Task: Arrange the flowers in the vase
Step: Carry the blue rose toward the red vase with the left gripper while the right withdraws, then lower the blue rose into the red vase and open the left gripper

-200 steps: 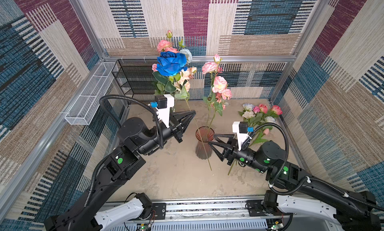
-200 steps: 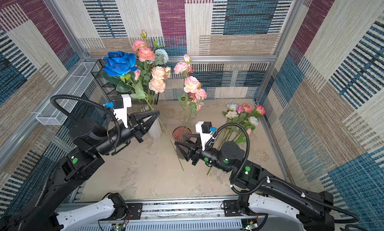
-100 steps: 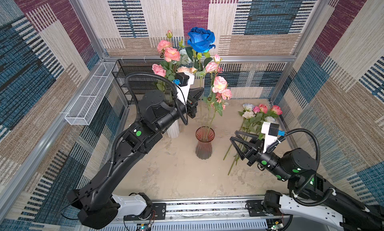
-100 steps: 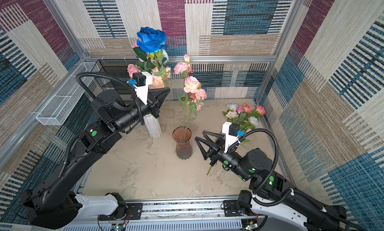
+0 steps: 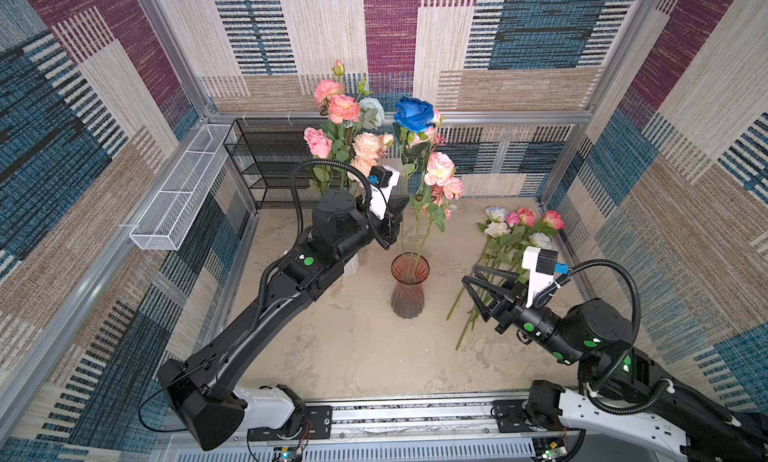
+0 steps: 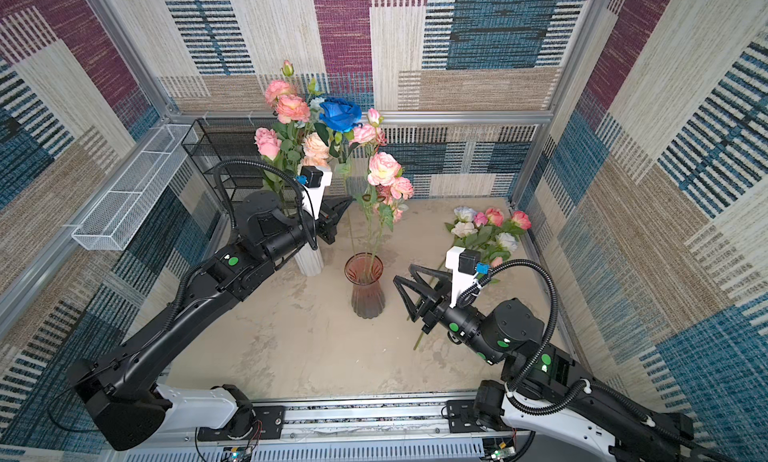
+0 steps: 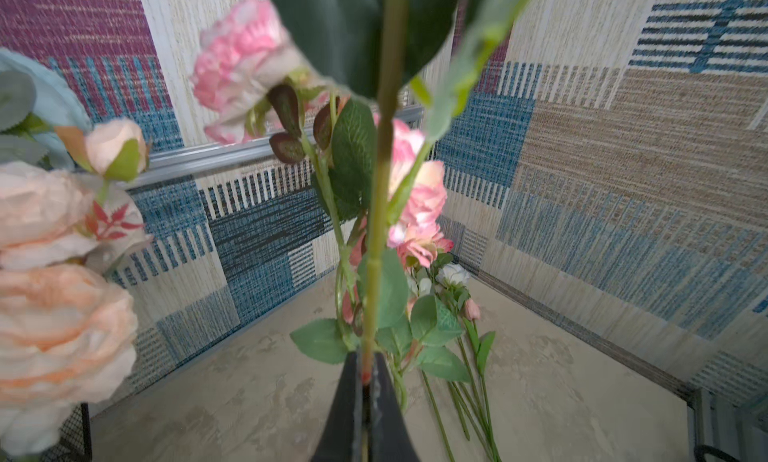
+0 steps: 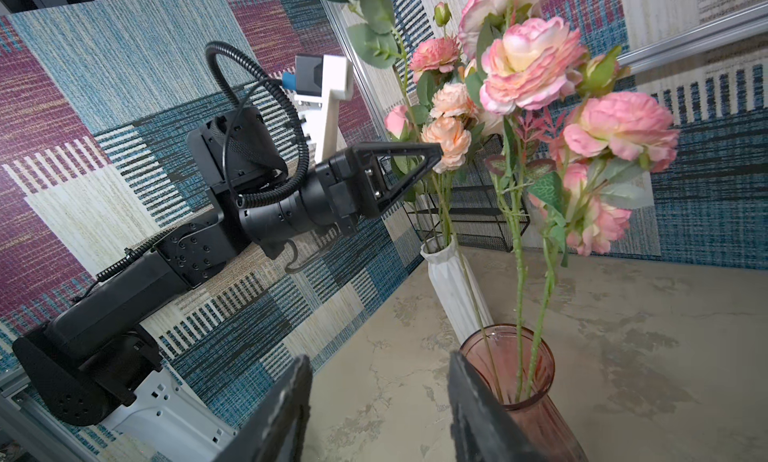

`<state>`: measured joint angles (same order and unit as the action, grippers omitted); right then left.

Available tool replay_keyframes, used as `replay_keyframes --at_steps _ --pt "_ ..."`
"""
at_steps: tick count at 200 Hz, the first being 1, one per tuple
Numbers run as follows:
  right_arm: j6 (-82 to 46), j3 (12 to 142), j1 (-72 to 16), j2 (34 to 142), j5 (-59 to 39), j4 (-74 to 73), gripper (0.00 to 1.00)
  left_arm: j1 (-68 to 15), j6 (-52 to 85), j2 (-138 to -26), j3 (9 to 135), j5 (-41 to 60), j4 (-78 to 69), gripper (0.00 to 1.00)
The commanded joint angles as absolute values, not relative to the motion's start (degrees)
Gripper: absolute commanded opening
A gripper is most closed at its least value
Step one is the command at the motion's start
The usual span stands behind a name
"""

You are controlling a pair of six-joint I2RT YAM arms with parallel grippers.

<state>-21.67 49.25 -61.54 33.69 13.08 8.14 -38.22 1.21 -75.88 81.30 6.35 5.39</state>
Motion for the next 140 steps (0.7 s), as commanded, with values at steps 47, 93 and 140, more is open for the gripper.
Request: replay_keyframes --at_steps 47,93,140 --pt "-21.88 49.12 -61.6 35.15 14.84 8.05 0.65 -38.22 11.16 -72.47 72.46 3.05 4.19 0.58" --pt "-22.14 48.4 -61.54 34.97 16.79 8.33 0.68 -38.16 15.6 -66.95 67.14 2.6 4.07 0.76" --pt "-22.3 45.66 -61.61 37.13 20.49 9.47 0.7 -38.19 22.24 -57.21 57.2 3.52 1.08 0.76"
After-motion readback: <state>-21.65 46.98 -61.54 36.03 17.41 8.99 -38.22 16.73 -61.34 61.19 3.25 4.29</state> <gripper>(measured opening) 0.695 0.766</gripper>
